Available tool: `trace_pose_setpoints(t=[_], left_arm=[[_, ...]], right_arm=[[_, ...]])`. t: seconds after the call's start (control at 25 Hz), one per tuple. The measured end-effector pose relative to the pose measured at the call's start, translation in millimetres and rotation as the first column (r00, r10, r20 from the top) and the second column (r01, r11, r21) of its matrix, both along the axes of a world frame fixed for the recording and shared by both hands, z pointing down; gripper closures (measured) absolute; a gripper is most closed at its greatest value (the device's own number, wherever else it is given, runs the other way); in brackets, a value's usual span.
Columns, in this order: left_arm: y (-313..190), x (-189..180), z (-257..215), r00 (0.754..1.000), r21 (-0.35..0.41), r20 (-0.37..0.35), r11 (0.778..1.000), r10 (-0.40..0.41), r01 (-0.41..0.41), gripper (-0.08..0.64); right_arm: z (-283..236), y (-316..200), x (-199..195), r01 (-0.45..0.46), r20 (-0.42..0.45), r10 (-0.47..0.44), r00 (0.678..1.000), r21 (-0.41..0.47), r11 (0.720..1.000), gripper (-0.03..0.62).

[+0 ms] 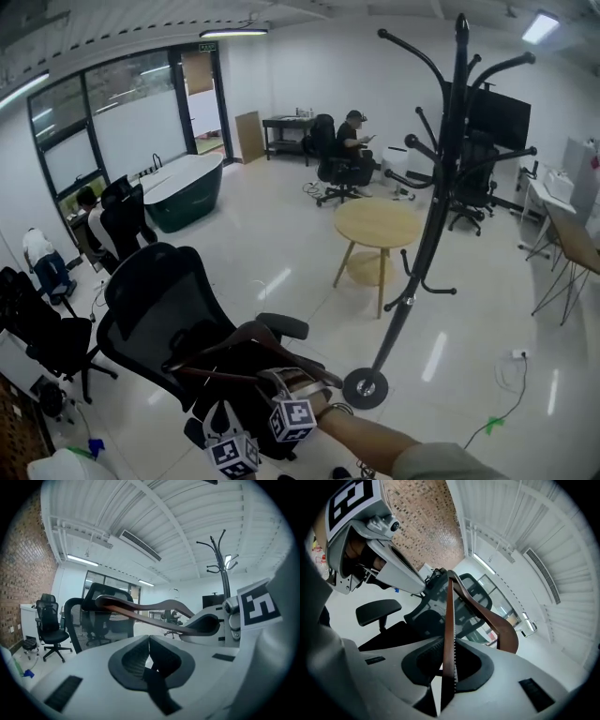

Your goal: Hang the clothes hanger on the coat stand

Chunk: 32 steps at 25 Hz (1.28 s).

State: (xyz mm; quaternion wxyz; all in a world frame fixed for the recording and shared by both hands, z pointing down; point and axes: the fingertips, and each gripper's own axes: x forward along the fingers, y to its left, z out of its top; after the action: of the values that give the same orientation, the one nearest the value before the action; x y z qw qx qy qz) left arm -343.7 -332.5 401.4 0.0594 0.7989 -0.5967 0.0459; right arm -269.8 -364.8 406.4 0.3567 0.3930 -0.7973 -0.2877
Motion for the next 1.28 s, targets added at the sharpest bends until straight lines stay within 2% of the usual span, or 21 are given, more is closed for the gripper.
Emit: trace_pose_setpoints(t=[0.12,0.32,0.52,0.6,0.68,0.84,1.08,1.28], left_arm=[[38.8,12.4,-2.7,1.000,0.015,0.007,1.000,0.024,-0.024,0.560],[120.8,52.8,-14.3,0.986,0.049,0.013,0.985,0.165,-0.165,0.560],[174.5,42.8,-16.0,0.963,0.060,0.006,0.962,0.268,-0.268,0.560],[186.6,52.6,-25.0,0.954,0.054,-0.012,0.953,0.300,-0.299,0.560],[209.0,80.4,-32.9,0.949,0.055,-0.012,0.948,0.316,-0.315,0.560],[269.3,158.4,-46.3,0.951,0.081,0.007,0.948,0.310,-0.309,0.560],[296.6,252.7,-44.7,0.970,0.106,0.005,0.964,0.244,-0.243,0.560],[337.6,346.7,-61.2,0.968,0.133,0.028,0.959,0.250,-0.251,0.560]], right_arm=[[-14.2,45.5,19.0,-0.020,0.000,0.020,1.000,0.041,0.999,0.549],[-41.4,138.3,44.4,-0.082,-0.029,0.086,0.996,0.104,0.991,0.549],[-64.5,197.6,34.0,-0.170,-0.052,0.179,0.983,0.148,0.974,0.549],[-80.3,212.0,41.8,-0.182,-0.077,0.195,0.978,0.157,0.971,0.549],[-91.7,237.2,68.2,-0.179,-0.095,0.197,0.976,0.168,0.969,0.549],[-104.6,305.4,146.8,-0.148,-0.099,0.169,0.981,0.192,0.970,0.549],[-112.2,344.7,232.6,-0.035,-0.121,0.066,0.990,0.240,0.970,0.548],[-140.2,381.2,324.0,0.002,-0.131,0.036,0.991,0.282,0.959,0.549]])
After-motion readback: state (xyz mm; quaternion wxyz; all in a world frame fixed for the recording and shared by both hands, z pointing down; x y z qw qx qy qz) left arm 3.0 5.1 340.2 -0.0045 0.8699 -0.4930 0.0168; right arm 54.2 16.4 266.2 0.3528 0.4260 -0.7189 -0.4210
